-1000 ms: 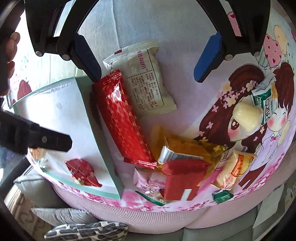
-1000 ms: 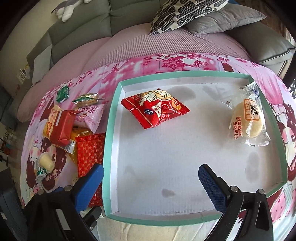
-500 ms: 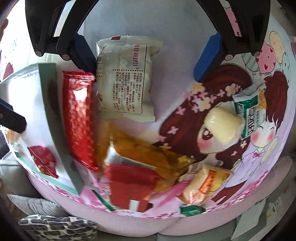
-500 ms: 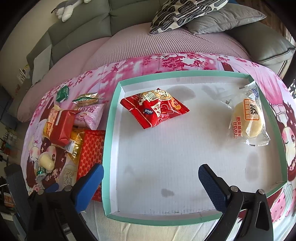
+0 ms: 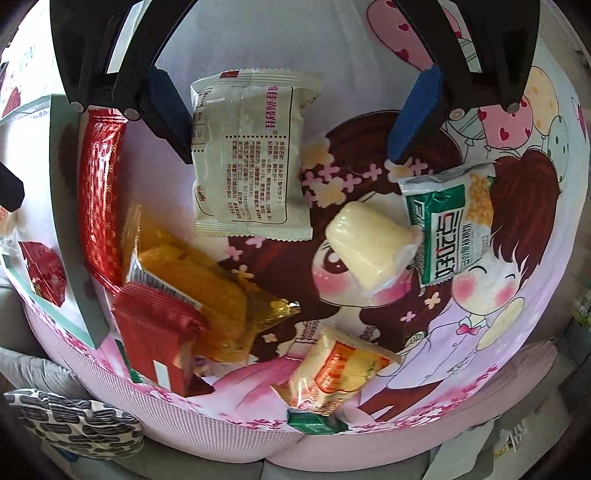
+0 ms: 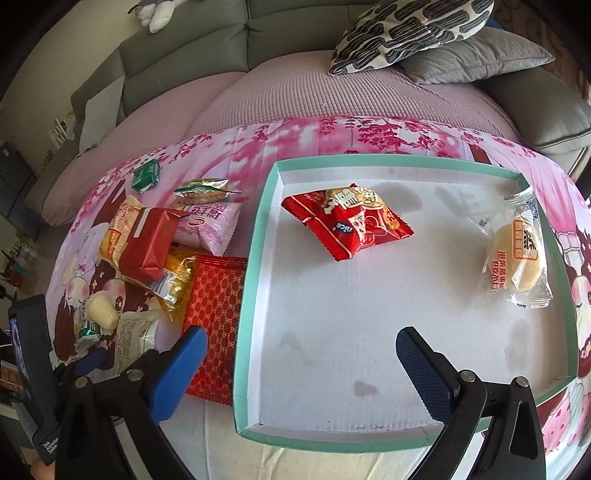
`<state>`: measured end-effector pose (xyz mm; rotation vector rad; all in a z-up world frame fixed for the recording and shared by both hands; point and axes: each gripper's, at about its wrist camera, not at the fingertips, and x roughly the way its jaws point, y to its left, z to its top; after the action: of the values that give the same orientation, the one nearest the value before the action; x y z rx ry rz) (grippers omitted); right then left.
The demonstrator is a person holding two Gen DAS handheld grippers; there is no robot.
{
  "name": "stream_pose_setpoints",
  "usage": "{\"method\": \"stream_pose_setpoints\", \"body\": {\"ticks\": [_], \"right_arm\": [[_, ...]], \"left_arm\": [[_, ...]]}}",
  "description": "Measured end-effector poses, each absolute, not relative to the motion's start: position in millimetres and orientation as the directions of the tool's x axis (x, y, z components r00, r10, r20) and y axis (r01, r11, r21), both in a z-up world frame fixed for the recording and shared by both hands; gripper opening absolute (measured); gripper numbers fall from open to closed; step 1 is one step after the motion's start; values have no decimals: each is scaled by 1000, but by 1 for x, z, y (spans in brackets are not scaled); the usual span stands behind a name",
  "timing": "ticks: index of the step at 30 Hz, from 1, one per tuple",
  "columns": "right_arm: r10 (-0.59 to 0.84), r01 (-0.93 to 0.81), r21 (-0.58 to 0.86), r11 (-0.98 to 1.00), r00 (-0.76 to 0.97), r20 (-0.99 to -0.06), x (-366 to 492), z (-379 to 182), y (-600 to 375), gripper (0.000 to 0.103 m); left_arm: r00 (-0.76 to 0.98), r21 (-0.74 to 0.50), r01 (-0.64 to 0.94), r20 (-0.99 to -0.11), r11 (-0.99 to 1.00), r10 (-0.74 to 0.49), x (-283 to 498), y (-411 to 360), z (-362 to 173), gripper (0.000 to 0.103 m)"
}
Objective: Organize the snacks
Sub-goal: 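Move the left tool over the cream pastry packet while the right tool approaches the red gold-patterned packet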
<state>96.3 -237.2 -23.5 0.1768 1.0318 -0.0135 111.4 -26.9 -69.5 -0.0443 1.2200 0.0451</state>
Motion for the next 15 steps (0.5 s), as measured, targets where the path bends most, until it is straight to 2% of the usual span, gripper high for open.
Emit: {"method": "stream_pose_setpoints", "body": {"ticks": [15], "right_arm": [[207, -60, 208, 976, 535, -819, 104, -24, -193, 103]], "left_arm": [[334, -5, -97, -942, 995, 28, 118, -5, -68, 100]]}}
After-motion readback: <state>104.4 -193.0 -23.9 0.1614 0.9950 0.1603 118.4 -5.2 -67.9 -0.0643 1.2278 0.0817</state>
